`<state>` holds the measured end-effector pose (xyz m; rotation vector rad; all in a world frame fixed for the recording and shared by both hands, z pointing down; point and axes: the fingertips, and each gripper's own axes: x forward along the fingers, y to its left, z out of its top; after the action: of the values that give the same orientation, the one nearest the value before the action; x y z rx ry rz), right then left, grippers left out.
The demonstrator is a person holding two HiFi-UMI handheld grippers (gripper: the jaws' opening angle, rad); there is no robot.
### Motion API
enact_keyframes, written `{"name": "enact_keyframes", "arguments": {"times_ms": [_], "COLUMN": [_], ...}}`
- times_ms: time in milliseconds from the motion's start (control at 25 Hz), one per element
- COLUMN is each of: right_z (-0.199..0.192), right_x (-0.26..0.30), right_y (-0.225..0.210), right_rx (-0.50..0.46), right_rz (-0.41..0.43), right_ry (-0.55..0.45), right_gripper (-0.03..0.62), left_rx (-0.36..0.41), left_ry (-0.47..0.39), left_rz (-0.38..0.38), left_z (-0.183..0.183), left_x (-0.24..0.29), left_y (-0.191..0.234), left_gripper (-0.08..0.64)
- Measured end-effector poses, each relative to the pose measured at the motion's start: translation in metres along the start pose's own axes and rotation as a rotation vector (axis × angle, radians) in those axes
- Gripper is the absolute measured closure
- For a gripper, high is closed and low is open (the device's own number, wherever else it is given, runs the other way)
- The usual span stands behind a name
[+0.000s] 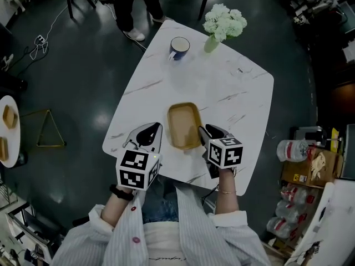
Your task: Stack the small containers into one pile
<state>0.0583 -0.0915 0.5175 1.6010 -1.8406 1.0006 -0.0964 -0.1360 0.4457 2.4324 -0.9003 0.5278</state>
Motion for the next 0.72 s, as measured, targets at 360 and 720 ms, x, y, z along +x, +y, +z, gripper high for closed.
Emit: {"name": "enact_keyframes", "arguments": {"times_ms": [360,720], "right_z": [0.03,0.073], "right_x": [-0.049,-0.127], "right_y": [0.01,0.021], "right_rx": [-0.034,-0.048], "right_rz": [0.122,0.228], "right_ry": [-0.149,-0.378], "right_gripper": [0.489,0.503], "left_rx": [0.024,0.107], "left_ry": [-0.069,-0.166], "left_rz": [-0.01,-0.073], "left_z": [0.03,0.071], "left_x": [0.007,0.002], "left_y": [-0.056,-0.123], "left_gripper": [0.543,0.543]}}
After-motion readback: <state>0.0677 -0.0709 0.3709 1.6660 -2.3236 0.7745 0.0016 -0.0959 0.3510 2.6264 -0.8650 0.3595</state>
